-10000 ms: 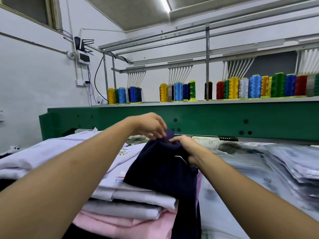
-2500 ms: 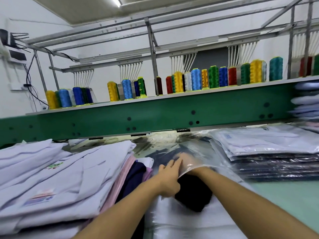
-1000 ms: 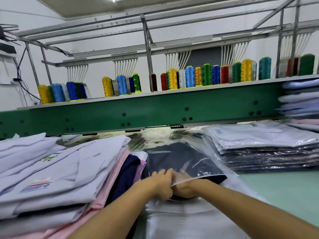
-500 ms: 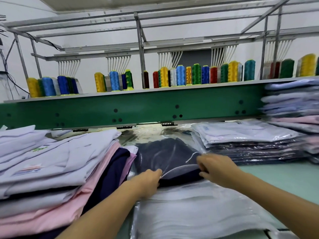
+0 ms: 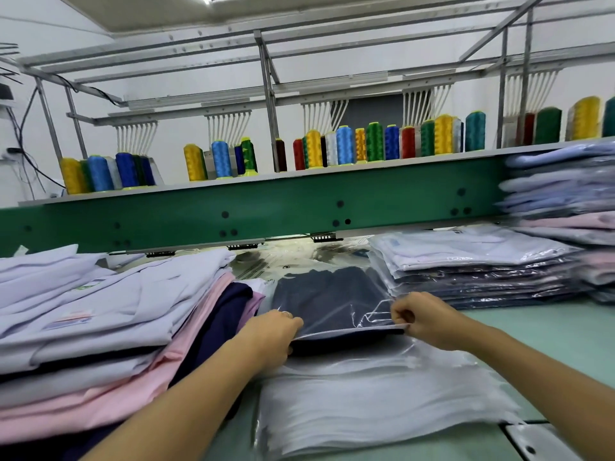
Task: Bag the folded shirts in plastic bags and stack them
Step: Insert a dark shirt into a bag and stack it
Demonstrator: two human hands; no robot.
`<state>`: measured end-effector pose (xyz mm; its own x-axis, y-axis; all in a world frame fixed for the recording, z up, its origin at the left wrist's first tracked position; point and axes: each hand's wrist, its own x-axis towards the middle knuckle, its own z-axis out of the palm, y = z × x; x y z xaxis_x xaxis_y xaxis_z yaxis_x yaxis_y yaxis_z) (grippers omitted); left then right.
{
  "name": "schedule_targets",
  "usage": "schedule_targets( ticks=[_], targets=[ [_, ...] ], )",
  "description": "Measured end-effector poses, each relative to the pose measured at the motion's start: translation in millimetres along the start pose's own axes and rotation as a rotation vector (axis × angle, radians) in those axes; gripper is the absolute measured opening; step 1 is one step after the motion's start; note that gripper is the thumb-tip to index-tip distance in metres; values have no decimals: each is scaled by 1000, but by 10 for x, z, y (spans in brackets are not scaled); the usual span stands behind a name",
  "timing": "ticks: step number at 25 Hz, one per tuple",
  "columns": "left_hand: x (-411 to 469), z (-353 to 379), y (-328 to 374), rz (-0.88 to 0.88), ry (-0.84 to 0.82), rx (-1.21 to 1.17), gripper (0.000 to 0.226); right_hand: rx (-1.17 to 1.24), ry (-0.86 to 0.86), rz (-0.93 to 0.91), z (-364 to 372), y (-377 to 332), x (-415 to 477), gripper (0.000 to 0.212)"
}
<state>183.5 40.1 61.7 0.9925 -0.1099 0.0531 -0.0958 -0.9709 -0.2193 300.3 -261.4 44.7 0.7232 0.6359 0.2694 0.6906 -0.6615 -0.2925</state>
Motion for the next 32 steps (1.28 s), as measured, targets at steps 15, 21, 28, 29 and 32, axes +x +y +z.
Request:
schedule_targets(
  ticks=[15, 21, 28, 29, 32],
  targets=[
    [-285, -253, 96, -19, -434, -81, 26, 392, -590, 159, -230, -98, -244, 31],
    [20, -133, 47, -110, -153, 14, 15, 303, -50, 227, -30, 27, 72, 27],
    [880, -26, 152, -282, 29, -179, 44, -15, 86, 159, 311, -201, 885, 44],
    [1009, 20, 163, -296, 55, -207, 48, -46, 71, 172, 402, -220, 1015, 51],
    [1432, 174, 160, -312, 165, -290, 56, -149, 62, 192, 621, -231, 1444, 59]
  ],
)
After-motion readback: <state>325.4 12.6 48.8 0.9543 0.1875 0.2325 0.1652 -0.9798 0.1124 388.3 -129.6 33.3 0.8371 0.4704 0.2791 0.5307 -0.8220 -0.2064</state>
